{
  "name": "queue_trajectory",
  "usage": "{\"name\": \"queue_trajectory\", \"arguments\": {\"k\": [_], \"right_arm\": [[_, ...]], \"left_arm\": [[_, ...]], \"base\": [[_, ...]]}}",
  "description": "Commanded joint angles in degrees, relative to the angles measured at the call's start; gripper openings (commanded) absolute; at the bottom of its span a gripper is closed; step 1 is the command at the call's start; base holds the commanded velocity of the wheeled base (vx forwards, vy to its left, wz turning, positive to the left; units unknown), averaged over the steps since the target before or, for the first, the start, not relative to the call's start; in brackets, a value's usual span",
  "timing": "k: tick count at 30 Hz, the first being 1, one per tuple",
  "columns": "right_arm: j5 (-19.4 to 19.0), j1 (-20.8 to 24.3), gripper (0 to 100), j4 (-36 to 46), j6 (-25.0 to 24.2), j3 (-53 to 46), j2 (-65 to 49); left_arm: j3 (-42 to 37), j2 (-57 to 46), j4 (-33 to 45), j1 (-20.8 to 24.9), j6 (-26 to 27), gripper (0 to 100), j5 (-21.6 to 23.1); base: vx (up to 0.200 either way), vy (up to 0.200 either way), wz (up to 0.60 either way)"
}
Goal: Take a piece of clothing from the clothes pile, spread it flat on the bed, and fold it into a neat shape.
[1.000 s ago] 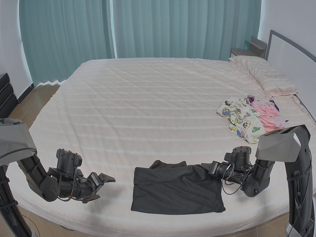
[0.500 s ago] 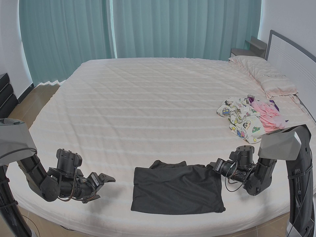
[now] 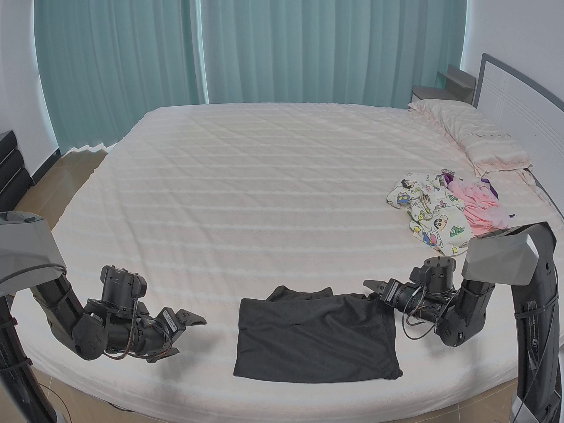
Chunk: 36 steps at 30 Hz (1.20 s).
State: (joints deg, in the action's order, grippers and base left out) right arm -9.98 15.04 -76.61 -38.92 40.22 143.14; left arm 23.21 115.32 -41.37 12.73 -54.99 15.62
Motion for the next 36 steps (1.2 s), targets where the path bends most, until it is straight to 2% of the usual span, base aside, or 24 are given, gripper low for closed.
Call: {"name": "queue_trajectory", "arguments": {"k": [1, 12, 13, 27, 31, 36], "right_arm": [[-0.83, 0.07, 100, 0.05, -0.01, -0.14, 0.21], [-5.22, 0.43, 100, -0.03, -3.0, -1.28, -0.23], [-5.13, 0.6, 0, -0.03, -3.0, -1.54, -0.14], [-4.43, -0.8, 0, -0.56, -3.97, -1.9, -0.58], [-2.14, -2.56, 0, -0.47, -4.93, -1.98, -1.37], [-1.88, -3.44, 0, -0.83, -5.02, -2.86, -1.11]], "left_arm": [[-0.01, 0.08, -0.02, 0.02, -0.03, 100, 0.03], [-0.01, 0.08, -0.02, 0.02, -0.03, 100, -0.06], [-0.01, 0.17, -0.02, 0.02, -0.03, 100, -0.06], [-0.01, 0.17, -0.02, 0.02, 0.06, 100, -0.06], [-0.01, 0.25, -0.02, 0.02, 0.06, 100, -0.06], [-0.01, 0.25, -0.02, 0.02, 0.06, 100, -0.06]], "base": [[0.0, 0.0, 0.0], [0.0, 0.0, 0.0], [0.0, 0.0, 0.0], [0.0, 0.0, 0.0], [0.0, 0.0, 0.0], [0.0, 0.0, 0.0]]}}
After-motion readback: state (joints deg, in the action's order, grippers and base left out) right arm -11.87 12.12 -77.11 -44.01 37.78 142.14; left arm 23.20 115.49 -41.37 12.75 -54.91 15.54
